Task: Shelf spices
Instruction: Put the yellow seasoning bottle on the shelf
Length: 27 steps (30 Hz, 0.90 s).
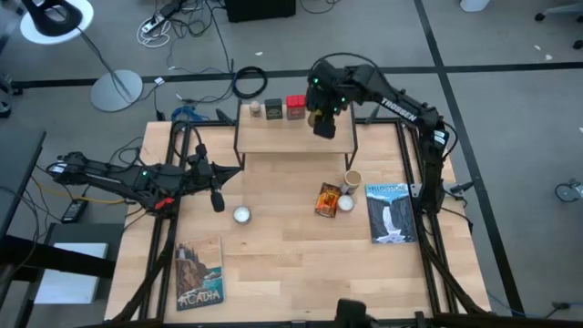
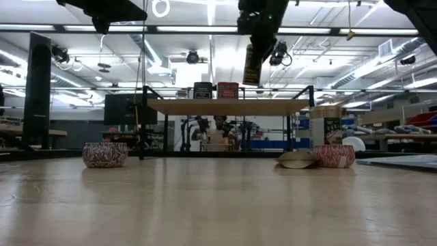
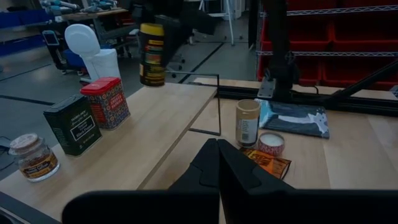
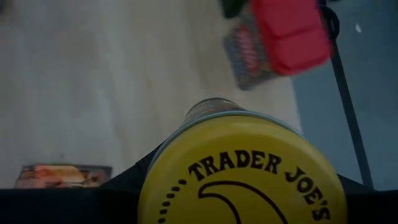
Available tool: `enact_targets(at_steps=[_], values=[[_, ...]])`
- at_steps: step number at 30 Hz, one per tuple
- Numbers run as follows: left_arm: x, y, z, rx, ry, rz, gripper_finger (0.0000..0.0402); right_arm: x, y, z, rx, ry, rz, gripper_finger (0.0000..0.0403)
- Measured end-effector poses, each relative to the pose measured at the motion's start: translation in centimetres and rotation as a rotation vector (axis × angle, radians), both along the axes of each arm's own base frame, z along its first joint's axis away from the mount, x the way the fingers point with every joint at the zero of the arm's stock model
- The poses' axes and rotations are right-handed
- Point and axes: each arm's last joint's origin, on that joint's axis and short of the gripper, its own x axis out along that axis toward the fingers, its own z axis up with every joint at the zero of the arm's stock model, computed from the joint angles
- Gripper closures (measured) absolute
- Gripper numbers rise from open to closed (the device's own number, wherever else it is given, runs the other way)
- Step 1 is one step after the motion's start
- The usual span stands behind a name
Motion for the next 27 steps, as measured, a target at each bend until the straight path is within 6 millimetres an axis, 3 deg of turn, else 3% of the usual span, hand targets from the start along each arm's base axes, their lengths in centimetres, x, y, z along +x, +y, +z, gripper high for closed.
enact_targets(at_steps=[8,19,27], values=[[0.0,0.0,0.0,0.000,0.000,0.000,0.0401,-1.4,-3.4,0.4,0.003,-0.093,-0.023,0.0192],[0.0,0.0,0.0,-0.001,0.000,0.000,0.0401,-2.3,-5.0,0.2,0.019,-0.120,-0.050,0.0191],[0.0,0.0,0.0,-0.003,-0.001,0.000,0.0401,-1.2,-6.3,-2.3,0.059,-0.065,-0.063,0.0190]])
